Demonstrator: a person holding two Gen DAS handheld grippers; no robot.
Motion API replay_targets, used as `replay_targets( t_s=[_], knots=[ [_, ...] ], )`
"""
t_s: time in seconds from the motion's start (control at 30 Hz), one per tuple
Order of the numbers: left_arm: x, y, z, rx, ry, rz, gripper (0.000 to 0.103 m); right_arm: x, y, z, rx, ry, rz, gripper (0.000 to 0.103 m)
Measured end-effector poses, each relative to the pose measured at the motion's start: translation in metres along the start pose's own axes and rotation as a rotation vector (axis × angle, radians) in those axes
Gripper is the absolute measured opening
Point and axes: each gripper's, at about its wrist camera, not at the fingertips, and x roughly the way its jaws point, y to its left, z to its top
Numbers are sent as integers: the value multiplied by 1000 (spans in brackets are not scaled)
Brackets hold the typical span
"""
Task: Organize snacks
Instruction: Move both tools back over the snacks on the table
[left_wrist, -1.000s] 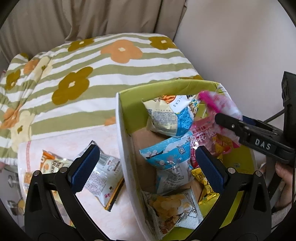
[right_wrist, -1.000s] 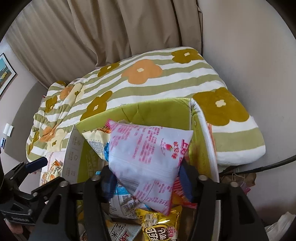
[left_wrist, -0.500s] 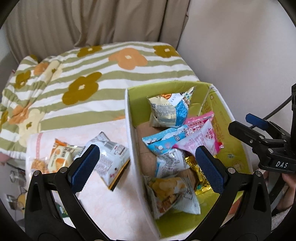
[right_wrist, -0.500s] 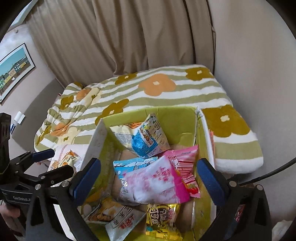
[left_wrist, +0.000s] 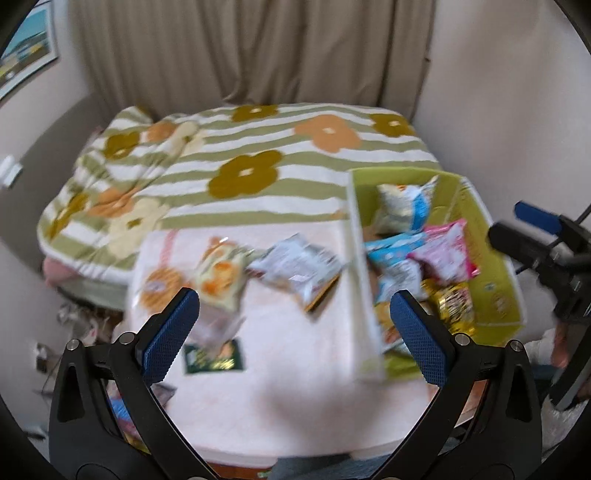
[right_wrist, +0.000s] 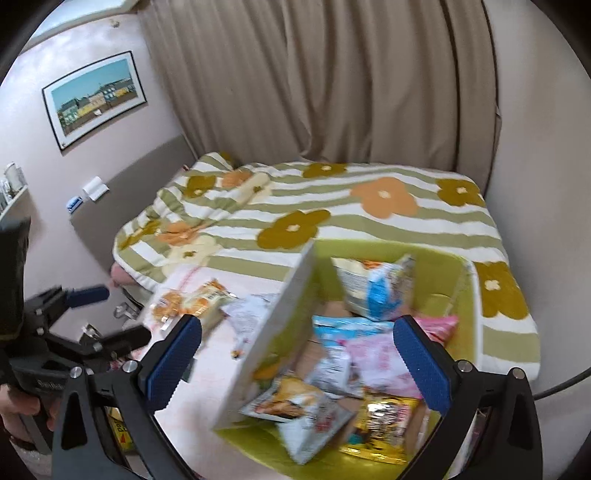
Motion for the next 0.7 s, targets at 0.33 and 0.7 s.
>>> replay_targets(
  t_s=[0.33,0.7],
  knots=[
    [-31,123,-58,-97,37,183,103,29,74,1,-66,31,61,103],
    [9,219,-109,-81,215,108,103,119,158,-18,-70,179,133,103]
  ],
)
